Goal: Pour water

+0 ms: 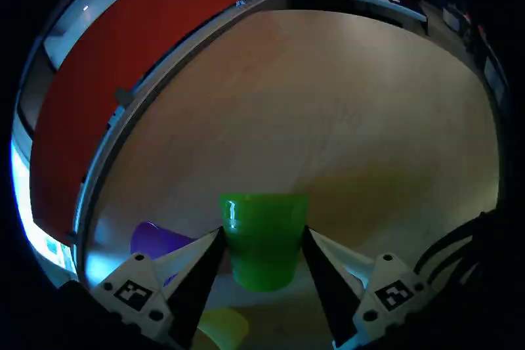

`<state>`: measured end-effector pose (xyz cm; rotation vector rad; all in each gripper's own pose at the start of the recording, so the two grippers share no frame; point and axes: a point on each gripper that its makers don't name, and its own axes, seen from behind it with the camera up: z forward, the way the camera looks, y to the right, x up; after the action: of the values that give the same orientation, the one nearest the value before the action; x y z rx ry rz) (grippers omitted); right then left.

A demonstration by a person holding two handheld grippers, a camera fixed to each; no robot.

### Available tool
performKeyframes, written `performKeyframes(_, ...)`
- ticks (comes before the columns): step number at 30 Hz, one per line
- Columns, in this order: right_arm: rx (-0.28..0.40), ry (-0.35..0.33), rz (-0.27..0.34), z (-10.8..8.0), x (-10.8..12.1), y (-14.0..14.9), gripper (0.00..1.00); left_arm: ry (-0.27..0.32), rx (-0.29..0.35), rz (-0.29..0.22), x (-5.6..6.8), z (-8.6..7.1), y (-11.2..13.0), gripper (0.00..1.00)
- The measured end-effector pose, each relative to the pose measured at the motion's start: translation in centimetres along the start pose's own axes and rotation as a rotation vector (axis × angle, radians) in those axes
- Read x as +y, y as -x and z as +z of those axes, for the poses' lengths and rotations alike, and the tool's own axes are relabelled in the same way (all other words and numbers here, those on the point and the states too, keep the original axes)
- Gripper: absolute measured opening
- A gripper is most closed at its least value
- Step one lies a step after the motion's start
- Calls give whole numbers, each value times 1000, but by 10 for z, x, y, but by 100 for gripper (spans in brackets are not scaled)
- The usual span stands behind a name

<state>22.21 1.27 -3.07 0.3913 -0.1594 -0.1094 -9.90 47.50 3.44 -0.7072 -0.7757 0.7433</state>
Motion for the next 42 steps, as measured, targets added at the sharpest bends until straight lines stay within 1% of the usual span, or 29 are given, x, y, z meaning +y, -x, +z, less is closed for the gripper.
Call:
performKeyframes(5, 5, -1, 0, -1, -1, -2, 91, 9, 17, -18, -2, -7, -2, 80)
performKeyframes(9, 9, -3, -2, -2, -2, -3, 91, 9, 29, -21, -4, -12, -1, 80)
performKeyframes(12, 12, -6, -4, -3, -4, -3, 91, 3, 54, -35, -8, -20, -3, 80)
performKeyframes(15, 14, -8, -4, -4, -5, -3, 91, 1, 84, -63, -12, -31, -8, 80)
performKeyframes(19, 19, -13, -8, -5, -8, -6, 91, 5, 136, -116, -17, -48, -14, 79)
performKeyframes(23, 26, -17, -8, -5, -10, -9, 91, 12, 204, -172, -26, -70, -19, 79)
performKeyframes(29, 32, -30, -15, -6, -16, -13, 91, 26, 278, -241, -40, -100, -15, 80)
performKeyframes(35, 35, -45, -20, -6, -25, -15, 91, 42, 353, -291, -48, -126, -8, 80)
performKeyframes(42, 37, -70, -29, -4, -40, -21, 91, 66, 468, -328, -55, -162, -10, 79)
